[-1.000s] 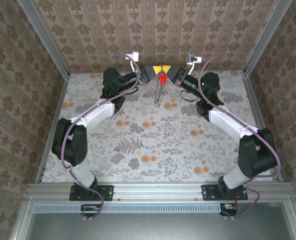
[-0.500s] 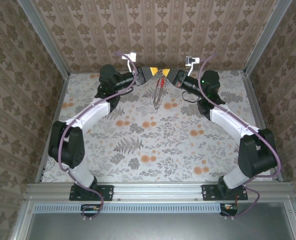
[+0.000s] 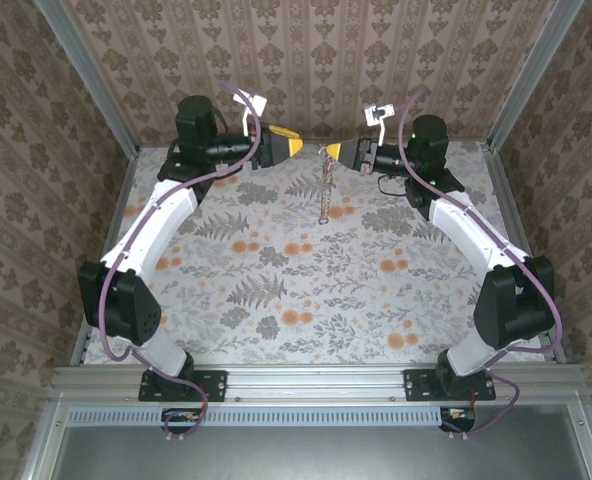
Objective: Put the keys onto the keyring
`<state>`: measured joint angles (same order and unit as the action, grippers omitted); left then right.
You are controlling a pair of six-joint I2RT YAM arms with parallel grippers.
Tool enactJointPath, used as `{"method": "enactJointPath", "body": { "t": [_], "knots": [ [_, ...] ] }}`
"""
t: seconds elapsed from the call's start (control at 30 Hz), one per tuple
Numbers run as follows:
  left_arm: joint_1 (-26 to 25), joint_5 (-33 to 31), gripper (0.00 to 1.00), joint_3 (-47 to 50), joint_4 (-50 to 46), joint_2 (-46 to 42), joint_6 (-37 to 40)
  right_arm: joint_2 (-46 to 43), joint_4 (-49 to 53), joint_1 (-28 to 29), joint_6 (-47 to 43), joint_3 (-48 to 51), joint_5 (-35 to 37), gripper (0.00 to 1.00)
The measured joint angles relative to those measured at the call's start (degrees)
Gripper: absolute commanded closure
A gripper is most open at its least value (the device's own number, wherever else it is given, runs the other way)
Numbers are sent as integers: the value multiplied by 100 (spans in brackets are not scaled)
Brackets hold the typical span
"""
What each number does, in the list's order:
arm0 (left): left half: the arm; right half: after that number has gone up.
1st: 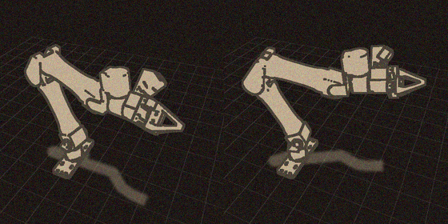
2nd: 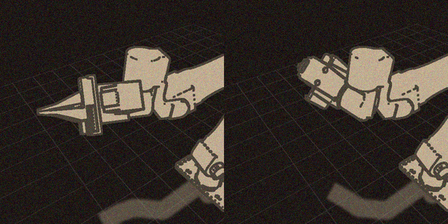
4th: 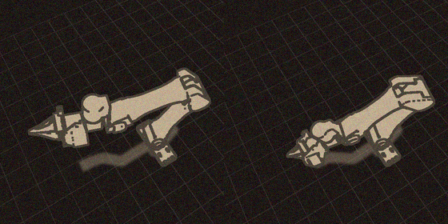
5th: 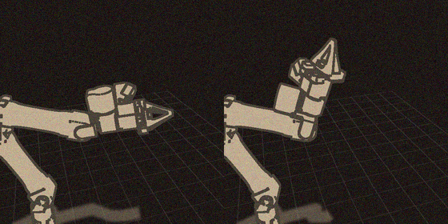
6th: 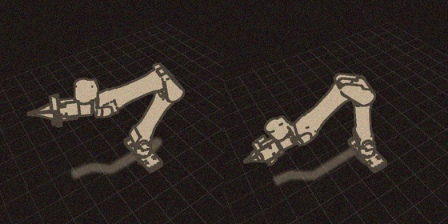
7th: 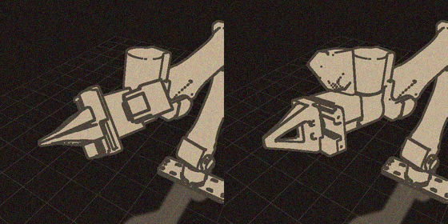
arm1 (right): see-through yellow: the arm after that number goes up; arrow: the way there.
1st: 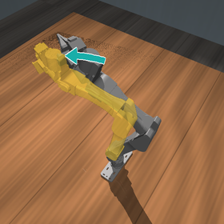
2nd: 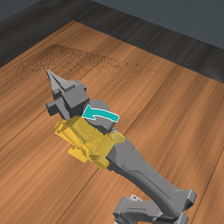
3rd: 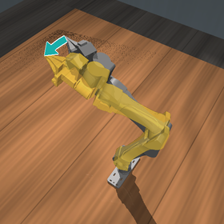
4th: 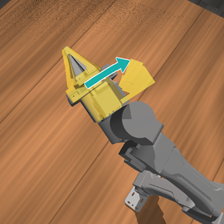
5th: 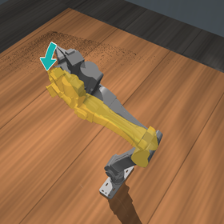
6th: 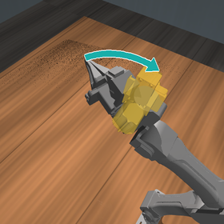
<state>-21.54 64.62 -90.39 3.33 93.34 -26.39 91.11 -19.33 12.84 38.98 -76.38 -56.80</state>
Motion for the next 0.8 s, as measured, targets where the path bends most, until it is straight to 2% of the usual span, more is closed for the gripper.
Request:
{"method": "enactJointPath", "body": {
  "t": [0.13,0.43,0.8],
  "knots": [
    [-13,315,67,-236,-354,203,256,72,203,-4,-175,-57,-190,100],
    [-188,575,69,-566,-839,802,474,175,245,-4,-177,-57,-286,100],
    [-323,619,68,-743,-1067,968,568,175,245,-7,-177,-57,-330,100]
  ]
}}
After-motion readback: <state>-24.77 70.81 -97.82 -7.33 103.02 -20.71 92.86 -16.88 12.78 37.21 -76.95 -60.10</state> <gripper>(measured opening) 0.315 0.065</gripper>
